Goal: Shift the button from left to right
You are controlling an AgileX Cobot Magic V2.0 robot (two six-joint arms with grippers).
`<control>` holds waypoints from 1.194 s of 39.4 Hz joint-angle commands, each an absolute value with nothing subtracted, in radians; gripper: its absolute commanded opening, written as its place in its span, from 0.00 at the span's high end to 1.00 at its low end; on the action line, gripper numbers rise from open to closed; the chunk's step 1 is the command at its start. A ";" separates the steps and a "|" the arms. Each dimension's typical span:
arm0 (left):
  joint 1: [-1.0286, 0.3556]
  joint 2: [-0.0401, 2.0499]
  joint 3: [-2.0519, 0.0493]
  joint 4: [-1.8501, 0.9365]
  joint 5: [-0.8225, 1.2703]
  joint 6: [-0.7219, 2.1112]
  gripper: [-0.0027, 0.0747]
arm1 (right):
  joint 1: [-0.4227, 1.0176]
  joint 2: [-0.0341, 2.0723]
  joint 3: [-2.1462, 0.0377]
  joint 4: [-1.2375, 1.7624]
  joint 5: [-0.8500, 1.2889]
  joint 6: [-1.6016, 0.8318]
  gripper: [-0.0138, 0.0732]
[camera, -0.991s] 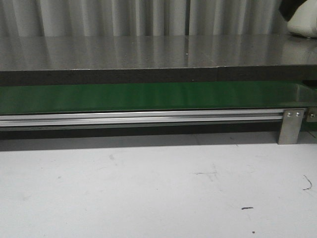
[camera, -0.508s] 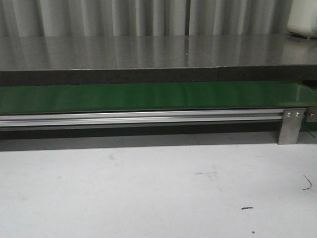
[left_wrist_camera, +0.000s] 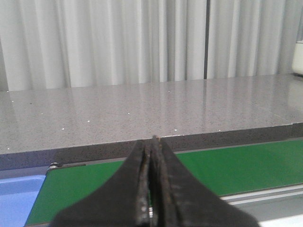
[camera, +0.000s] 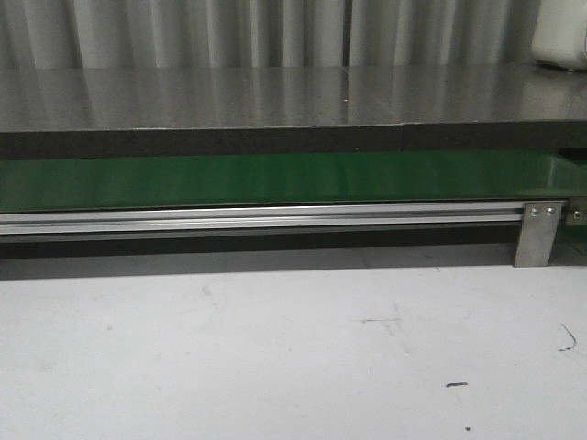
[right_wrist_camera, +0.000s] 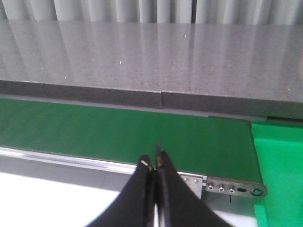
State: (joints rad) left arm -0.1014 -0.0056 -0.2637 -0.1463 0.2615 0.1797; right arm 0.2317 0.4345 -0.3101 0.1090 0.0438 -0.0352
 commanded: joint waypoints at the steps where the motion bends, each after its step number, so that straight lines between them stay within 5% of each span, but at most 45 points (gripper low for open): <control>1: -0.108 -0.010 -0.290 -0.156 0.178 0.170 0.99 | 0.231 0.376 -0.318 0.108 -0.057 -0.045 0.92; 47: -0.108 -0.010 -0.276 -0.154 0.174 0.170 0.99 | 0.231 0.355 -0.318 0.108 -0.057 -0.045 0.92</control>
